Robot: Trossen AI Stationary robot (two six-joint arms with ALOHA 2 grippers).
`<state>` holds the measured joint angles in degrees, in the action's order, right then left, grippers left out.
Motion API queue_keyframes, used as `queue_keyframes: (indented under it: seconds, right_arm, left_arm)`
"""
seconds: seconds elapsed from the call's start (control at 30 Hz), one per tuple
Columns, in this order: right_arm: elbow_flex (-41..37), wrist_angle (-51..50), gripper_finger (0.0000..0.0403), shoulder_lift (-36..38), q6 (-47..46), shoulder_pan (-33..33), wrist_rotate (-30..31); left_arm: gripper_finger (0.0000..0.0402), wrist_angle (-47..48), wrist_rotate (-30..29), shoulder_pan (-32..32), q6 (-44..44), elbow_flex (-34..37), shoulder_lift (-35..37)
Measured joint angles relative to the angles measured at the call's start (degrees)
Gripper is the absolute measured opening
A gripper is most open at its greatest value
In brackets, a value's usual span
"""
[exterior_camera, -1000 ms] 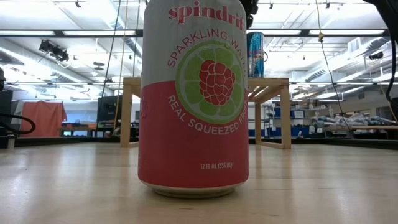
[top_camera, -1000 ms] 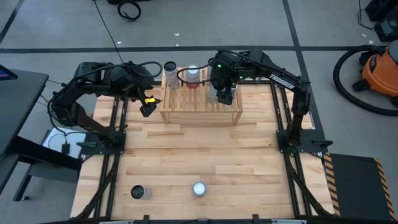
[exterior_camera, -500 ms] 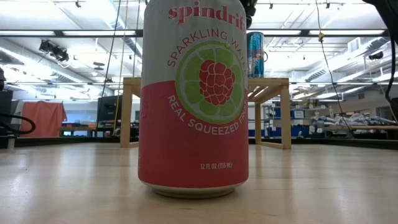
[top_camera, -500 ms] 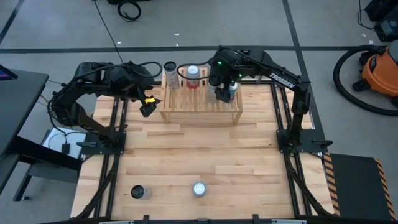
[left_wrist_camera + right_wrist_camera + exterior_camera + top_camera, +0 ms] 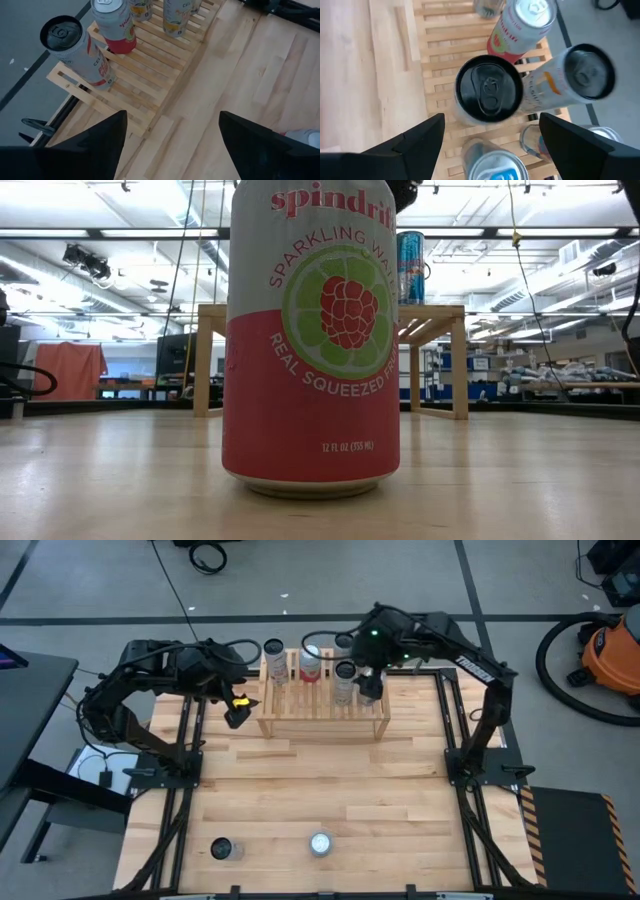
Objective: Place canned beverage on shelf
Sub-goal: Put the white and yellow soda can on the shelf aligned with the other white and yellow soda can, then put the pink and white soda can on the shelf aligned with the other pink and white soda can
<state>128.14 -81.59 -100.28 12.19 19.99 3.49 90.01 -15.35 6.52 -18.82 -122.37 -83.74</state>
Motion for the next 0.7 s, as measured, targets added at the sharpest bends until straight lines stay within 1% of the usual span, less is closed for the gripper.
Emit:
queue_keyframes:
  seconds: [0.17, 0.33, 0.5, 0.6, 0.7]
  right_arm:
    - [0.0, 1.8, 0.0335, 2.7, -2.9, -1.5, -0.9]
    - [0.0, 4.1, 0.0335, 4.3, -3.4, -3.9, -8.7]
    - [0.0, 10.3, 0.0335, 4.5, -3.5, -5.4, -16.0]
    - [0.0, 13.3, 0.0335, 4.1, -3.7, -6.3, -18.5]
    - [0.0, 13.1, 0.0335, 4.0, -3.6, -7.1, -18.7]
  left_arm:
    - [0.0318, 0.0, 0.0, 0.0, 3.3, 0.0, 0.0]
    - [0.0318, 0.0, 0.0, 0.0, 3.5, 0.0, 0.0]
    - [0.0318, 0.0, 0.0, 0.0, 3.0, 0.0, 0.0]
    - [0.0318, 0.0, 0.0, 0.0, 2.6, 0.0, 0.0]
    - [0.0318, 0.0, 0.3, -0.2, 1.5, 0.0, 0.0]
